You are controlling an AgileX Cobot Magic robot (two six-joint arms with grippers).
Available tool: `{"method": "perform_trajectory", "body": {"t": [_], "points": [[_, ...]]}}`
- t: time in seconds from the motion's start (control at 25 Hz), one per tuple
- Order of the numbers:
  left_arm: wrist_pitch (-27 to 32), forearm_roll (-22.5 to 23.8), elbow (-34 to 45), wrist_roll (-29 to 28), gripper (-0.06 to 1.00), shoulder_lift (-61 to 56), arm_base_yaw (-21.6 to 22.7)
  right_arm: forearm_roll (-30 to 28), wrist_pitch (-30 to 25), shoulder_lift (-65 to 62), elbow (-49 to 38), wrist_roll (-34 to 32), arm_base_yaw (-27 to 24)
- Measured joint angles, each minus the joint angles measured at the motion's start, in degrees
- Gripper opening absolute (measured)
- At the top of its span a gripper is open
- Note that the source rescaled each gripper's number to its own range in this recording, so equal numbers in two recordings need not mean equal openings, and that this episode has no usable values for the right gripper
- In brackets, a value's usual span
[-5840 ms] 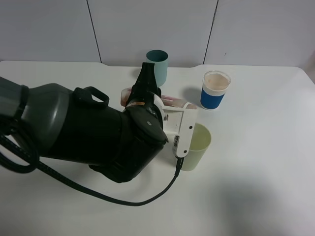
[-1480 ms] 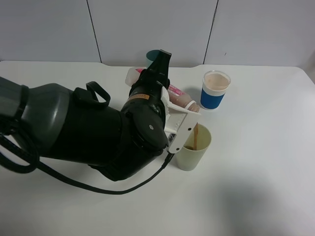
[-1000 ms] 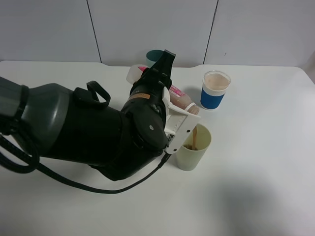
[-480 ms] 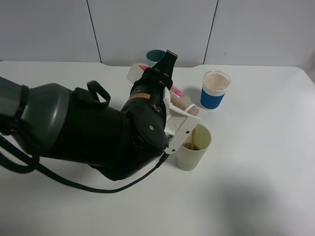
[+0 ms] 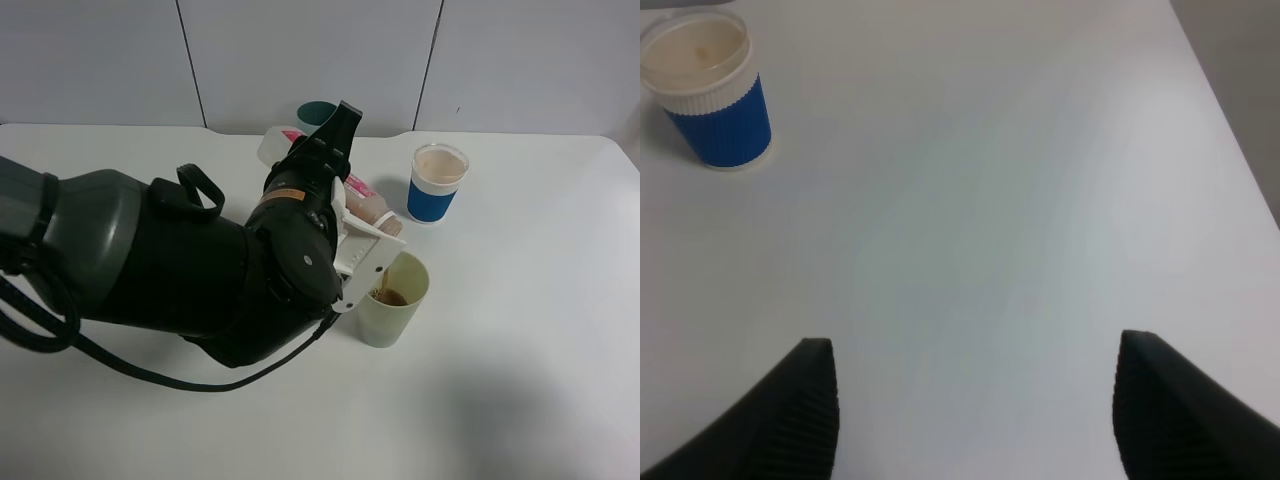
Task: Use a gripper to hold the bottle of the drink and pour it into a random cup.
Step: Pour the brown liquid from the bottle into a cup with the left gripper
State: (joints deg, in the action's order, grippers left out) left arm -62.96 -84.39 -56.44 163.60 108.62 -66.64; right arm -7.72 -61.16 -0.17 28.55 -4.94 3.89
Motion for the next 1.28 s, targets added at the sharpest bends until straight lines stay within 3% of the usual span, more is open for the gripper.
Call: {"method": "perform_trajectory", "body": {"t": [1.28], "points": [[-2.4,8.9,0.0,1.8,0.04,0.0,0.0,0.0,0.0,0.0,0.0,0.0,0.0]]}}
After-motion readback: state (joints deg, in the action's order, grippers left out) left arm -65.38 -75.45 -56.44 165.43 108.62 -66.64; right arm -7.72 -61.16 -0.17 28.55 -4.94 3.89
